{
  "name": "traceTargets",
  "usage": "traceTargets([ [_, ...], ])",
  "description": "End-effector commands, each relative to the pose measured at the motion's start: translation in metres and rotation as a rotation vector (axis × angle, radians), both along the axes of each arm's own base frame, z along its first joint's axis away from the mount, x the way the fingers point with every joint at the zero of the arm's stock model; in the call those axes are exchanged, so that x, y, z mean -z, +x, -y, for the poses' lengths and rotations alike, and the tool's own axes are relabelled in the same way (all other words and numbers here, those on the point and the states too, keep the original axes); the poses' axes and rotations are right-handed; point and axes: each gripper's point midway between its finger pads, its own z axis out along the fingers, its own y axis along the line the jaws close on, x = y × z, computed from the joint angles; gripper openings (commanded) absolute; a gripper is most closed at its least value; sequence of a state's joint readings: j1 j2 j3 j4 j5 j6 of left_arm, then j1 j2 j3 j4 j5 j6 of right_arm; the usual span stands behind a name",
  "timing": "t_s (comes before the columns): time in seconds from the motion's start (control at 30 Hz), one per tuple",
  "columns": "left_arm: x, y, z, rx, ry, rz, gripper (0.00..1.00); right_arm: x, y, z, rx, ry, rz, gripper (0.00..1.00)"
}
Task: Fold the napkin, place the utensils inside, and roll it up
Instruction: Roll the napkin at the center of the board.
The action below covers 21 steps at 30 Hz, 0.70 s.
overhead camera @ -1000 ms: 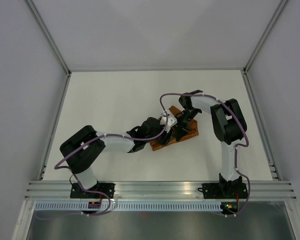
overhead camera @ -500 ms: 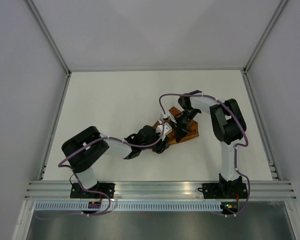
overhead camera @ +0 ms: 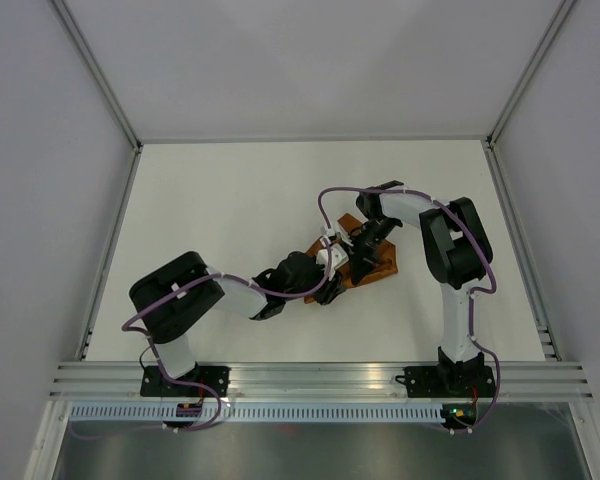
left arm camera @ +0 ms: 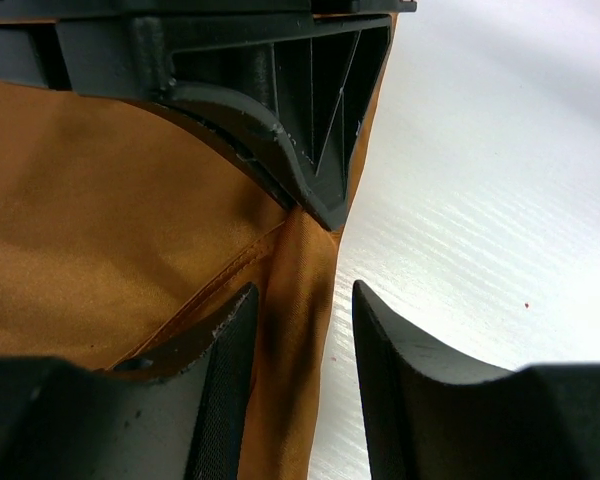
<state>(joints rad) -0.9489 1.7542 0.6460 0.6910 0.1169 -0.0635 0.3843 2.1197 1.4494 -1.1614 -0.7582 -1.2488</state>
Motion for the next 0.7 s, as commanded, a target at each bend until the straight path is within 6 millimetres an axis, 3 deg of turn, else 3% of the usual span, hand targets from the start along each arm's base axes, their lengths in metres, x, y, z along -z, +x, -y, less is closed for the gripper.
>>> traceTargets([
  [0.0,-0.017,0.002,0.021,0.038,-0.085,0.024,0.48,0.021,0.006,0.0,-0.039,-0.01,0.055,0.01],
  [0.23,-0.006,0.003,0.027,0.04,-0.089,0.004,0.44,0.021,0.008,-0.001,-0.032,-0.012,0.054,0.0],
  [0.43,0.004,0.0,0.026,0.044,-0.062,-0.035,0.22,0.022,0.012,-0.001,-0.004,-0.025,0.072,0.01],
  [0.53,0.007,-0.001,0.026,0.041,-0.05,-0.059,0.09,0.02,0.019,-0.001,0.045,-0.044,0.107,0.11],
  [0.57,0.012,-0.003,0.024,0.036,-0.037,-0.08,0.03,0.019,0.026,-0.004,0.056,-0.033,0.147,0.2],
  [0.67,0.021,-0.005,0.022,0.024,-0.007,-0.117,0.02,0.008,0.028,-0.003,0.103,-0.032,0.189,0.38],
])
